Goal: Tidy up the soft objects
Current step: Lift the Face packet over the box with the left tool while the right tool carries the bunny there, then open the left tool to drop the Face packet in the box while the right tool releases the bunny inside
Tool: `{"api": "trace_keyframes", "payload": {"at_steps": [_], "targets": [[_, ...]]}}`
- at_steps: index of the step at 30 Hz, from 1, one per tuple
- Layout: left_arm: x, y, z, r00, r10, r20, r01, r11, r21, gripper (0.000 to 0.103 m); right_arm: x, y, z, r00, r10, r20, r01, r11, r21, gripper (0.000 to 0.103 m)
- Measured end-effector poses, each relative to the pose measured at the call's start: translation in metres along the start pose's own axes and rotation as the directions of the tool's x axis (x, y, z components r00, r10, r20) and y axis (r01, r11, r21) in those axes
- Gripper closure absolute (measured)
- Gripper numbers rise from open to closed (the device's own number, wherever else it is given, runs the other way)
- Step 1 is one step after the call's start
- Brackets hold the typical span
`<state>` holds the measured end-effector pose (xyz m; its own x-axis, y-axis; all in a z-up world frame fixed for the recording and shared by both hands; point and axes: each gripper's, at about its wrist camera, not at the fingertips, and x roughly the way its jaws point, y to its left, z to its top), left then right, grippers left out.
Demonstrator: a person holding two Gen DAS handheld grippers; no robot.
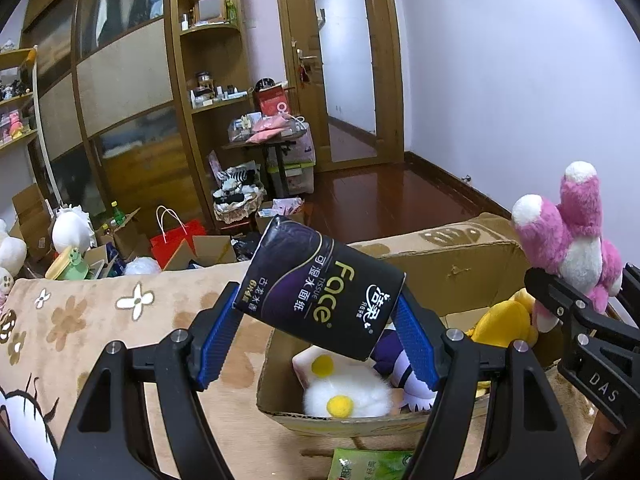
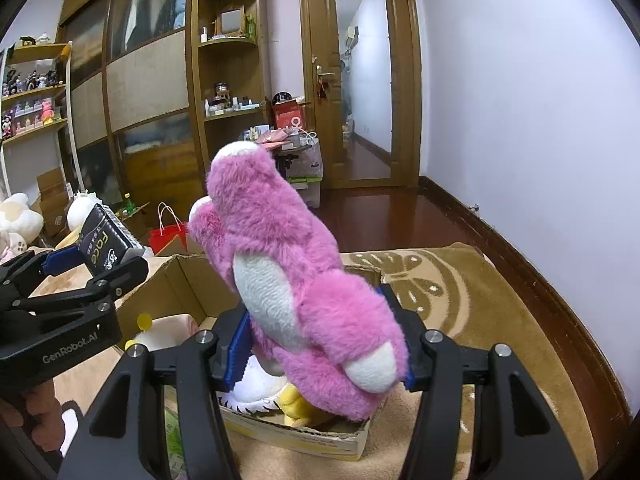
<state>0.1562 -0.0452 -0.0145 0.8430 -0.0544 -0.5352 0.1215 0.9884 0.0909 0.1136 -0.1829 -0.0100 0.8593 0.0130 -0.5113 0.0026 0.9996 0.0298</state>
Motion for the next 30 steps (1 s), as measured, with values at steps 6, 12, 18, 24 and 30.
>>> {"api": "trace_keyframes", "payload": {"at_steps": [6, 12, 18, 24, 30], "targets": [[0.011, 0.001, 0.000, 1.000, 0.017, -0.020, -0.017, 1.000, -0.003, 0.030, 0.009, 0.000, -0.001, 0.999, 0.025, -0.022, -0.026, 1.000, -0.009, 0.042], [0.021, -0.001, -0.004, 0.998, 0.016, -0.054, -0.016, 1.000, 0.008, 0.030, 0.018, 0.003, -0.007, 0.998, 0.031, -0.046, -0.032, 0.999, -0.026, 0.042], [0.029, -0.006, -0.005, 0.997, 0.010, -0.073, -0.007, 0.999, 0.033, 0.030, 0.024, 0.004, -0.008, 0.998, 0.034, -0.057, -0.036, 0.999, -0.027, 0.042], [0.035, -0.010, -0.008, 0.995, 0.001, -0.097, 0.004, 0.998, 0.056, 0.029, 0.026, -0.001, -0.011, 0.997, 0.053, -0.064, -0.054, 0.998, -0.011, 0.040], [0.037, -0.009, -0.010, 0.994, -0.002, -0.106, 0.008, 0.999, 0.050, 0.014, 0.029, -0.004, -0.014, 0.994, 0.078, -0.074, -0.078, 0.997, 0.010, 0.038]]}}
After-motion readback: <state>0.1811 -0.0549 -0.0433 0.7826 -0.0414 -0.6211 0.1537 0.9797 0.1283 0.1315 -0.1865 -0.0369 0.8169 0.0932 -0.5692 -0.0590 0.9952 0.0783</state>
